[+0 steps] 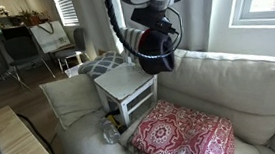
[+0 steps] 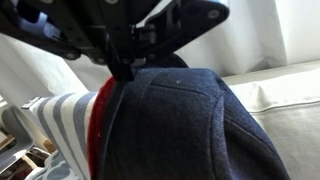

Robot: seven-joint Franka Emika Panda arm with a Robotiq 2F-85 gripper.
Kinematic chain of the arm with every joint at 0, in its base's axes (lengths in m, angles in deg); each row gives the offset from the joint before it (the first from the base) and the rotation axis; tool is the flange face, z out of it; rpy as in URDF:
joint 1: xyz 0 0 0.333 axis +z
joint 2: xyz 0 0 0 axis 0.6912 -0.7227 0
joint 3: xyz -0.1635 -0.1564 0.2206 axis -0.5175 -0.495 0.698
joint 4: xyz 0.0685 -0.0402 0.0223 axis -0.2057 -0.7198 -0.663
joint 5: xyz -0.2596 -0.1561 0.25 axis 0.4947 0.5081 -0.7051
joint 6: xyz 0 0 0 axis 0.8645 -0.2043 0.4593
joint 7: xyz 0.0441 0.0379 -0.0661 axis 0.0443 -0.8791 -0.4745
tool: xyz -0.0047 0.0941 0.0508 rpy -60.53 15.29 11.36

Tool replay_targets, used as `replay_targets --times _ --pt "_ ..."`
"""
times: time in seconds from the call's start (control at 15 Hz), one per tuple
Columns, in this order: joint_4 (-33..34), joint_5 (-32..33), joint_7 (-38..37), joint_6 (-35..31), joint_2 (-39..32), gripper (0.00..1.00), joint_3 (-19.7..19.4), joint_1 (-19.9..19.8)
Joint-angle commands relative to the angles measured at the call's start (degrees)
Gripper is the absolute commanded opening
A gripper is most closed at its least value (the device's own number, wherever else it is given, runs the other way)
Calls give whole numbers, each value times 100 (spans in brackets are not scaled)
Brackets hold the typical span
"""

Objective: Pick up the black and red hats and hang them on the back of the chair on the right side, pick up the black hat and put it on the chair

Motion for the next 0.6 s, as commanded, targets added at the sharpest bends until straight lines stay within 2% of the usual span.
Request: replay_targets --times 0.0,0.53 --pt "44 117 -104 145 -38 1 73 -144" --pt "96 268 -90 205 165 1 -50 -242"
